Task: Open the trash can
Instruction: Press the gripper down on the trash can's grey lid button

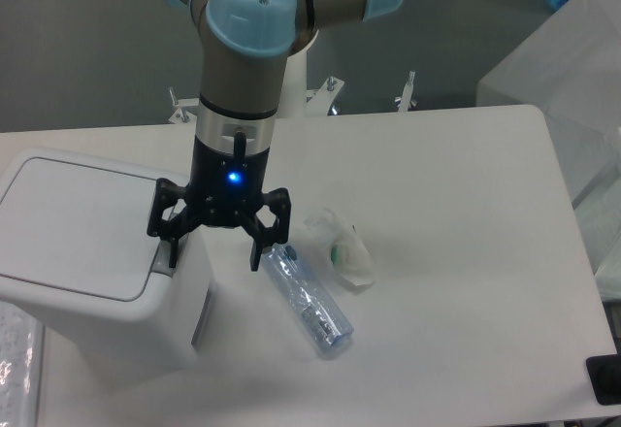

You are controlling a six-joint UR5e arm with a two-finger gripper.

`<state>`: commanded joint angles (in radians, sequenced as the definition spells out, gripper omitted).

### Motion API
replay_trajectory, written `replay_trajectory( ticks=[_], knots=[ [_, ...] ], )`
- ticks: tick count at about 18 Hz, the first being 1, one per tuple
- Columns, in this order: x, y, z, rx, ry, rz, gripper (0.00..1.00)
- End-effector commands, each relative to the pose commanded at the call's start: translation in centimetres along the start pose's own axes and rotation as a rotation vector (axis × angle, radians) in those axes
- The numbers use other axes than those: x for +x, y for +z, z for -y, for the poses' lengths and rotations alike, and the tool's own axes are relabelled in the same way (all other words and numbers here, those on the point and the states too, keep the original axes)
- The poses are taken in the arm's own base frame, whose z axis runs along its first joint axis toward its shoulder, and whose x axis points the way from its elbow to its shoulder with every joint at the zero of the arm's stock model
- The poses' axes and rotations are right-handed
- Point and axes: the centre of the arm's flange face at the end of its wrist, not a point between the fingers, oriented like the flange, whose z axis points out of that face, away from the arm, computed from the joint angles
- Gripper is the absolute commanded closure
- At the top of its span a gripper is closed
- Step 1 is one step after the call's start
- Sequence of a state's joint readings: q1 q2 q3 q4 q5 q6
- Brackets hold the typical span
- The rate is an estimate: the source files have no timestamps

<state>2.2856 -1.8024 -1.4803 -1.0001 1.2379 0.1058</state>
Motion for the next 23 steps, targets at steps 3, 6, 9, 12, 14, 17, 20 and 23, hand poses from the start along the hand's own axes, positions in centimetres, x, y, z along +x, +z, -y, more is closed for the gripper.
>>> replay_trajectory(
  ticks=[3,6,9,12,14,17,20,23],
  knots=[
    [-0.03,0.1,0.0,-0.001,-0.001,0.0,0.0],
    [-0.03,0.09,0.02,0.0,0.0,0.0,0.0],
    [0.06,0.11,0.0,0.0,0.001,-0.001,0.0],
    [0.06,0.11,0.0,0.0,0.001,-0.001,0.0],
    [0.06,0.11,0.0,0.0,0.001,-0.001,0.0],
    [-0.04,0.39,0.02,-0.003,0.0,-0.001,0.0],
    [-0.07,0.48,0.08,0.011,0.004,0.001,0.0],
    [-0.09,0.54,0.03,0.01,0.003,0.0,0.0]
  ],
)
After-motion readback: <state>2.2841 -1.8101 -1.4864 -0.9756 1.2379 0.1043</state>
